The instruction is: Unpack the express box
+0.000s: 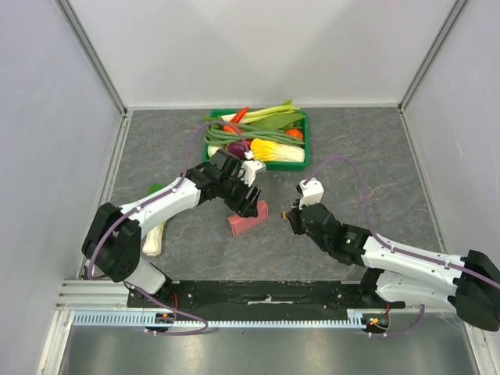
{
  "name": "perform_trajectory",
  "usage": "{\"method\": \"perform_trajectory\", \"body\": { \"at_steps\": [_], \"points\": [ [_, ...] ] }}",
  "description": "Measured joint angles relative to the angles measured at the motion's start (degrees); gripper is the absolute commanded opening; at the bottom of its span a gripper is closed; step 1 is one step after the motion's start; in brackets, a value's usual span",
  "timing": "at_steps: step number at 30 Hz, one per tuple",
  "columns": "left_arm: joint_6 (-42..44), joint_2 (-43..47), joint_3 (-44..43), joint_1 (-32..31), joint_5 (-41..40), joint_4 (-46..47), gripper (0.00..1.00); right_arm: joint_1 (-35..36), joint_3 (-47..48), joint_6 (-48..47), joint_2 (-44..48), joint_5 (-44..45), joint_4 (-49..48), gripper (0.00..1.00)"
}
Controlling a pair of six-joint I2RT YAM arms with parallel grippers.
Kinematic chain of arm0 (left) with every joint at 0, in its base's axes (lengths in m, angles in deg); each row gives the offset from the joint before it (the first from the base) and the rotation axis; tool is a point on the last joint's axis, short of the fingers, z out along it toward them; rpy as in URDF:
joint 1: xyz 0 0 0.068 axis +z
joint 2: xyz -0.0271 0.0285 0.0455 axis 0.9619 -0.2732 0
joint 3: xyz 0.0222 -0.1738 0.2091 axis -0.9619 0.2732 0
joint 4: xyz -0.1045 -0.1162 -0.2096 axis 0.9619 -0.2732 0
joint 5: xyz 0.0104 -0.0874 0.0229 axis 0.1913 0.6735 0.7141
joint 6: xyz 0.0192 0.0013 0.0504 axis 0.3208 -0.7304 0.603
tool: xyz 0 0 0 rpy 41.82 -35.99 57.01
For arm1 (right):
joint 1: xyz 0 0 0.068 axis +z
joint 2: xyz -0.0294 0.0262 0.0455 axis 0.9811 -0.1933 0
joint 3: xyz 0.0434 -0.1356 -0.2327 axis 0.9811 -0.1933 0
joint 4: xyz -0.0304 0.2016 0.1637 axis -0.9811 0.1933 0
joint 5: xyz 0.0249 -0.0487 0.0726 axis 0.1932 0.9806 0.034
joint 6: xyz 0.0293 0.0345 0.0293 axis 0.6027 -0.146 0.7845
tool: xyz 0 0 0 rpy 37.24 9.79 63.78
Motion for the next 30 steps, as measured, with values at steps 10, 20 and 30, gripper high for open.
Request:
{"method": "perform_trajectory", "body": {
  "at_steps": [10,20,30],
  "points": [
    [1.3,-4.7,0.2,-4.2,-0.4,0.3,0.52,-1.0,-0.8,1.1,0.2,0.2,0.7,0.0],
    [4.9,-8.1,0.6,-11.6,-11.3,2.9,0.24,-2.2,-5.7,4.4,3.6,-0.5,-1.3,0.0],
    [12.0,-2.2,8.8,-15.5,-19.5,13.9,0.21,-4.1,-9.3,6.6,16.7,-0.5,-2.1,0.0]
  ]
}}
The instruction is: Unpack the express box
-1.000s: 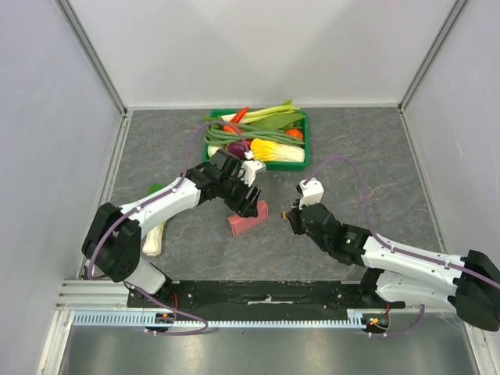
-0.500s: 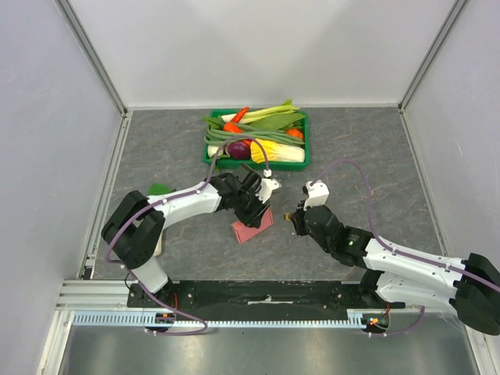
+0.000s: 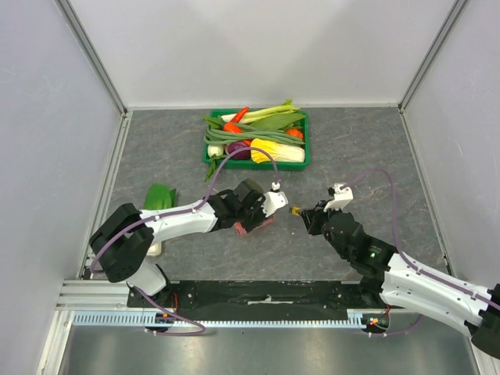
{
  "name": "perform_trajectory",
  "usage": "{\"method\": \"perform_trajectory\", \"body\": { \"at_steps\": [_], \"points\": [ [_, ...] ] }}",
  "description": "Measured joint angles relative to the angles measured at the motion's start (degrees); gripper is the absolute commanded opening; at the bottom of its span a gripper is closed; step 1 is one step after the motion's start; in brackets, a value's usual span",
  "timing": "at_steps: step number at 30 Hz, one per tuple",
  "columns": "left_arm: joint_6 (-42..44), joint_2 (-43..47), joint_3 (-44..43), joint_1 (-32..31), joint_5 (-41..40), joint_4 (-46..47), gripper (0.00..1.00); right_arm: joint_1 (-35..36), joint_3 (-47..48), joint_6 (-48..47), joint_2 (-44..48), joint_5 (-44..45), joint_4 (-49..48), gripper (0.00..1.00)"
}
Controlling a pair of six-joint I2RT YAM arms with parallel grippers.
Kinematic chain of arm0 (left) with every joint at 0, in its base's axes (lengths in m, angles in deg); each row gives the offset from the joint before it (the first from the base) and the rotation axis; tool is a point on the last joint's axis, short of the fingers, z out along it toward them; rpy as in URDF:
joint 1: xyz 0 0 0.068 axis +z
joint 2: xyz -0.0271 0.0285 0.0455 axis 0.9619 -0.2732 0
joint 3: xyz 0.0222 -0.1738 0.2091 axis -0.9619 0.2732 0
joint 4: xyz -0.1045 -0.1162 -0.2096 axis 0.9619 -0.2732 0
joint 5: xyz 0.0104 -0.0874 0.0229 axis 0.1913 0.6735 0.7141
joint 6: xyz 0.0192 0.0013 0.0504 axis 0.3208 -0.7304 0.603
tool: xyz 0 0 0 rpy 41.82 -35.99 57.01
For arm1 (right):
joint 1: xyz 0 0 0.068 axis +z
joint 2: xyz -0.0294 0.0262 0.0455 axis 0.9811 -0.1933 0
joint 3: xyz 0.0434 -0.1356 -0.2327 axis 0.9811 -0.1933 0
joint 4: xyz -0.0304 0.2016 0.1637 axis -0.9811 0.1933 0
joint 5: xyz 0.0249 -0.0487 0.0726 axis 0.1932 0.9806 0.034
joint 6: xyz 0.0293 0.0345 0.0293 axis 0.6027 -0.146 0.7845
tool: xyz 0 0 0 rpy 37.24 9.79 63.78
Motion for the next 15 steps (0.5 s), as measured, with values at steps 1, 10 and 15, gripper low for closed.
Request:
{"method": "perform_trajectory", "body": {
  "at_steps": [1,10,15],
  "points": [
    [0.8,0.5,0.9,-0.2,-0.5,1.2,0.21,-0.2,-0.4,0.1,1.3,-0.1,-0.2,0.0],
    [4.3,1.9,6.5,-3.1,-5.1,10.3,0.14,-1.4,-2.1,-1.2,0.9,-8.3,-7.7,0.0],
    [4.7,3.6,9.0,-3.3,-6.3,12.8,0.14,-1.4,-2.2,-1.6,-1.6,-10.6,-10.3,0.0]
  ]
}}
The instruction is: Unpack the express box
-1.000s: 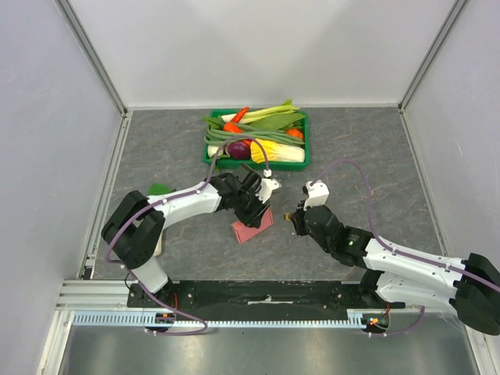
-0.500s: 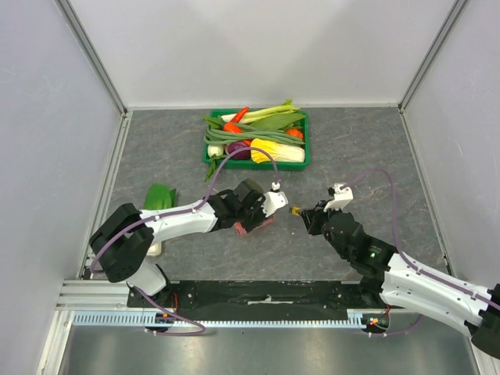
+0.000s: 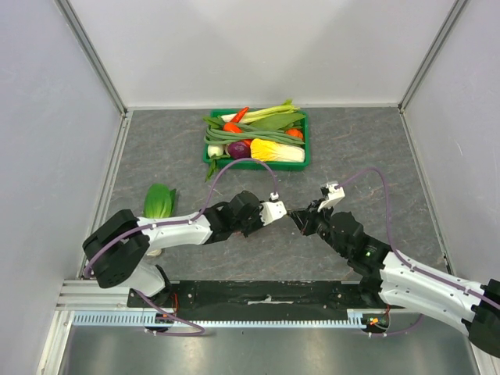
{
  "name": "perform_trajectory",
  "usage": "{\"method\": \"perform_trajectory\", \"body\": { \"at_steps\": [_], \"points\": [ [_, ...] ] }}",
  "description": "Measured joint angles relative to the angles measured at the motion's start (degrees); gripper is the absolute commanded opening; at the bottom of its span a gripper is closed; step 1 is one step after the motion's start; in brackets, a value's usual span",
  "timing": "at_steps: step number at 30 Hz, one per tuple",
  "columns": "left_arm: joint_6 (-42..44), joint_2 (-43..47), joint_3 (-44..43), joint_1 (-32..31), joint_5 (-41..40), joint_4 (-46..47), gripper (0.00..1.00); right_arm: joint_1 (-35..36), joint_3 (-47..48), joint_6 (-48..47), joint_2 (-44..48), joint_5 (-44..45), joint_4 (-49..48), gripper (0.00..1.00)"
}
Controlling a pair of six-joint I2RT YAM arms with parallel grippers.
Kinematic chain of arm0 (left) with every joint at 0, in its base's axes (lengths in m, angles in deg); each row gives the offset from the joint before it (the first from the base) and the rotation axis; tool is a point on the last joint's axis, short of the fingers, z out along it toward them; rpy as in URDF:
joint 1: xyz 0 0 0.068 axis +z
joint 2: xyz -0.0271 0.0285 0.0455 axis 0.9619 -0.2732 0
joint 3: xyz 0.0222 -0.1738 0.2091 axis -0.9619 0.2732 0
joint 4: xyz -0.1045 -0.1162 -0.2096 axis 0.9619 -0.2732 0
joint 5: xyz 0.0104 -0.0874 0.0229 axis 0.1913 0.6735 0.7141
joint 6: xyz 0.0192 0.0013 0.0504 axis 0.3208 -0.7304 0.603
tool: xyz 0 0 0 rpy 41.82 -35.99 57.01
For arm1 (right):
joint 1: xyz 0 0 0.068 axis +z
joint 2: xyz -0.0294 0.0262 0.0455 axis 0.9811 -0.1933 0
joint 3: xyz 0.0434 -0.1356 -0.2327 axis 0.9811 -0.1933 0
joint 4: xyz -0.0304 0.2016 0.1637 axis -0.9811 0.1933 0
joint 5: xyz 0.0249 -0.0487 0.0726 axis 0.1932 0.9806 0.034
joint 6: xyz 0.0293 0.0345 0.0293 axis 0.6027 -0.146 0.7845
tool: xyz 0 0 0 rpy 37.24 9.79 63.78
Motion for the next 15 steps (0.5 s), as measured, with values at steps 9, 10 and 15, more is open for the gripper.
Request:
{"method": "perform_trajectory", "body": {
  "at_steps": [9,10,15],
  "points": [
    [0.0,1.1,1.0,0.0,0.0,0.1,0.14,-0.3,-2.9,-0.1,0.2,-0.1,-5.1,0.0],
    [0.0,1.1,1.0,0.0,0.0,0.1,0.14,-0.4,-2.9,-0.2,-0.1,-0.1,-5.6,0.0],
    [0.0,1.1,1.0,0.0,0.0,0.1,0.14,-0.4,-3.0,-0.2,-1.6,-0.1,-7.7,0.0]
  ]
}}
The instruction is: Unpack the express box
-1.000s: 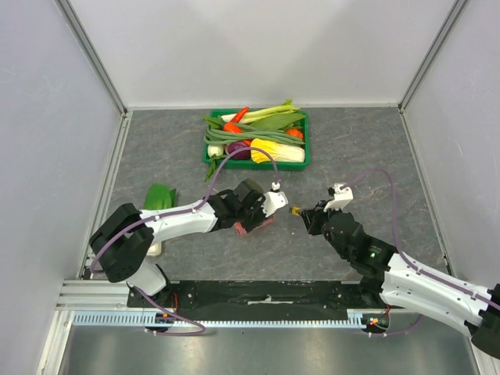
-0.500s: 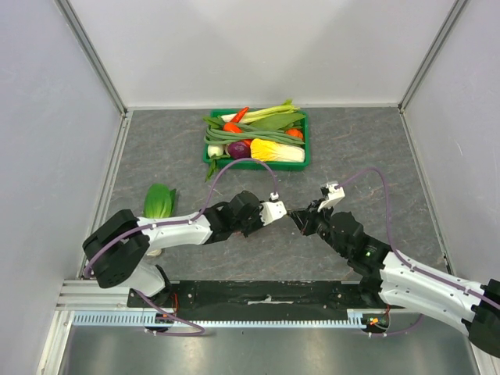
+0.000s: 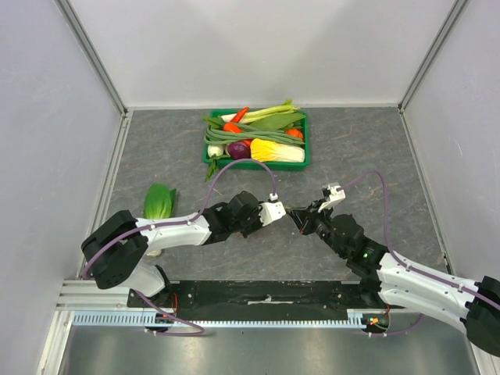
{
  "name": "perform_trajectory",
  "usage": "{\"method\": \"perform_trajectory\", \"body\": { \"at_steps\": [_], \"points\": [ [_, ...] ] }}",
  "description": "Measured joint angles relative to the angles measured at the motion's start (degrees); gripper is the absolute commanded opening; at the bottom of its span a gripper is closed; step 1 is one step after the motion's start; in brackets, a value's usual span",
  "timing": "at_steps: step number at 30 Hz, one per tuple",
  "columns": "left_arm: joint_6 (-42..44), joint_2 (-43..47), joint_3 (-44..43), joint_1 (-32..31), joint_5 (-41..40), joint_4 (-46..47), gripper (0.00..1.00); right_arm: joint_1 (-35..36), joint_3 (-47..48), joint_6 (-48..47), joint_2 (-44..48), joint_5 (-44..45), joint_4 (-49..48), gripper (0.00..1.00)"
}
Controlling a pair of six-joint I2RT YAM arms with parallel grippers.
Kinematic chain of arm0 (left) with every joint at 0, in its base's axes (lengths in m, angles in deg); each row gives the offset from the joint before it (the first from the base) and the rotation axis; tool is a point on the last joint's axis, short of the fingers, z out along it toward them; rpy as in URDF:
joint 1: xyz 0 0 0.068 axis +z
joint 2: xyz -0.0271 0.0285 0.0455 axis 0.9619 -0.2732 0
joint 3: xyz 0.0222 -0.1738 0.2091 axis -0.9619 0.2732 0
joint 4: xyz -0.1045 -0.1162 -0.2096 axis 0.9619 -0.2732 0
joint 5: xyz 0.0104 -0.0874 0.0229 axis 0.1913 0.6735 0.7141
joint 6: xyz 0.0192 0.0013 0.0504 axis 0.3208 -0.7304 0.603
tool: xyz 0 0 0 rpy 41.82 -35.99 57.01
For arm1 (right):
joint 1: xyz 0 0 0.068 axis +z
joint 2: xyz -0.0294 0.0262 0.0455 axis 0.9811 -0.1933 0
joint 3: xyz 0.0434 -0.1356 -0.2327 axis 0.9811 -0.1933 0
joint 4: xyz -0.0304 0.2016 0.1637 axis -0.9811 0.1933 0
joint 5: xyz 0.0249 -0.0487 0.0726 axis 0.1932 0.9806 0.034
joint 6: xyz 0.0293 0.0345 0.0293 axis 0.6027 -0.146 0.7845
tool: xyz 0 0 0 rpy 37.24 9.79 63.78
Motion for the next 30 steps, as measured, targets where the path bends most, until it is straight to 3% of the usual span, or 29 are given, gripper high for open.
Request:
{"method": "perform_trajectory", "body": {
  "at_steps": [13,30],
  "points": [
    [0.0,0.0,0.0,0.0,0.0,0.0,0.13,-0.3,-2.9,1.3,-1.1,1.0,-6.6,0.0],
    [0.0,-0.1,-0.2,0.0,0.0,-0.3,0.12,-0.5,-2.9,1.0,-4.0,-0.9,-8.0,0.0]
  ]
}}
